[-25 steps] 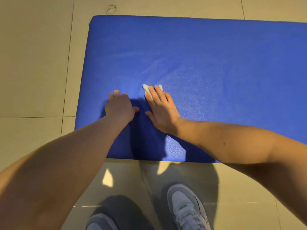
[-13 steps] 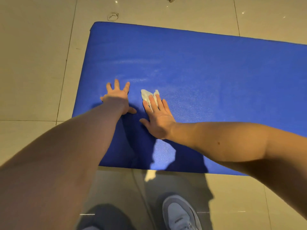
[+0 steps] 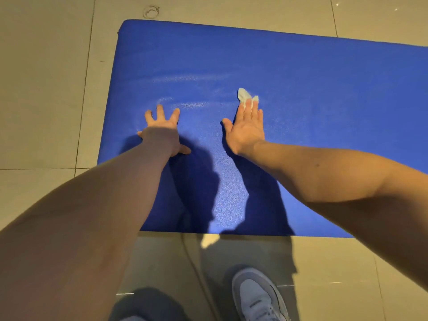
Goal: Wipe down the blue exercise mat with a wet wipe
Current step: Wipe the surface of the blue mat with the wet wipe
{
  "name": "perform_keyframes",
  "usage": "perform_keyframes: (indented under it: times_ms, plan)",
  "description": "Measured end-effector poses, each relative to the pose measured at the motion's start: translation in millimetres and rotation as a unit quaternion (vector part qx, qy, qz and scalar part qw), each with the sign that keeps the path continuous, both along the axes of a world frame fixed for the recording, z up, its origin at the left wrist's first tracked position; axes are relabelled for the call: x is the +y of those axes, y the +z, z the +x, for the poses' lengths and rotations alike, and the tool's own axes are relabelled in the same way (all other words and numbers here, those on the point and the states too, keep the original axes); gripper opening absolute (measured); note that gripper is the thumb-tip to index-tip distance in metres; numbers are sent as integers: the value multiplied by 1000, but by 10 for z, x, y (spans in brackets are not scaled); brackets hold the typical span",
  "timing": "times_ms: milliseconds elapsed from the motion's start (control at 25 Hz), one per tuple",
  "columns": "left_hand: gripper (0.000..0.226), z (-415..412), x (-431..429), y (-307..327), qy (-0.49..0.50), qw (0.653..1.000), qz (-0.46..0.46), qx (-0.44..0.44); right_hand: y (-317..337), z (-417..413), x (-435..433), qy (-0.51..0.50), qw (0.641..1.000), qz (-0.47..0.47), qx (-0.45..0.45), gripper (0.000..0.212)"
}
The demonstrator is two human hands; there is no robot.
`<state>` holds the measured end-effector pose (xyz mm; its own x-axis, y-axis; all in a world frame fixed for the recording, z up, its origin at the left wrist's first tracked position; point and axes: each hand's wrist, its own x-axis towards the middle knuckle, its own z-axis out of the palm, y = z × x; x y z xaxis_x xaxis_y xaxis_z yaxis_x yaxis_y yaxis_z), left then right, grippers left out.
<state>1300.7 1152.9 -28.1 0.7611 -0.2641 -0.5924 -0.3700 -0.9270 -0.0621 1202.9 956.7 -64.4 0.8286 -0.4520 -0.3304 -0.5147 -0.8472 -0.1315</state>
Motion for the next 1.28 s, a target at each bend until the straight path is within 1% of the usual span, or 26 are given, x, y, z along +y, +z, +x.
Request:
perform_keyframes:
  times_ms: [40,80,160,240,320,400,440,480,560,600,640,680,720,800,880,960,1000,1040,1120,1160,1240,1280]
  plan:
    - [130,-1,-3,3,1,1000,0,-1,-34,36,163,13,1000,11,-8,75]
    - [131,2,-7,4,2,1000,0,-2,-57,58,348,44,998,36,-34,75]
    - [132,1,-18,6,3,1000,-4,-3,-123,28,632,136,983,94,-85,74]
    - [133,6,-23,18,2,1000,3,-3,-140,0,635,205,970,96,-88,74]
    - [132,15,-20,31,-1,1000,18,5,-130,11,368,232,967,73,-75,77]
    - [128,48,-24,43,-9,999,28,15,-99,47,-16,205,975,35,-78,78]
    - [121,65,-38,54,-8,999,24,19,-78,68,-217,175,981,28,-77,78]
    - [108,89,-58,61,-2,1000,13,15,-63,101,-380,144,987,27,-73,77]
    - [76,165,-131,72,12,999,-13,-28,-44,186,-435,73,997,-3,-33,76]
    - [69,212,-177,75,19,998,-18,-54,-56,236,-346,39,999,-20,-13,76]
    - [71,264,-201,74,25,997,-20,-75,-71,279,-204,20,1000,-18,-8,77]
    - [81,327,-210,70,31,996,-24,-84,-94,308,-40,26,999,-2,-20,77]
    - [97,404,-211,57,37,995,-28,-84,-106,334,126,52,997,27,-50,77]
    - [129,536,-189,48,54,997,-29,-49,-109,367,376,130,980,95,-113,79]
    - [140,614,-157,55,71,997,-22,-4,-78,394,409,214,961,116,-134,76]
    - [140,666,-167,53,70,997,-16,15,-48,446,225,265,951,99,-124,76]
    - [140,675,-173,53,70,997,-16,20,-51,478,71,261,954,87,-119,78]
    - [140,674,-172,52,68,997,-15,20,-64,515,-111,235,963,67,-118,79]
    - [141,669,-171,33,63,998,-8,10,-91,603,-469,145,984,11,-107,76]
    - [141,665,-174,20,61,998,-5,7,-105,664,-576,99,991,-11,-87,76]
    - [142,667,-178,-2,54,999,-5,2,-139,803,-533,32,998,-27,-43,77]
    - [142,664,-176,-2,50,999,-4,1,-160,860,-394,24,998,-23,-44,78]
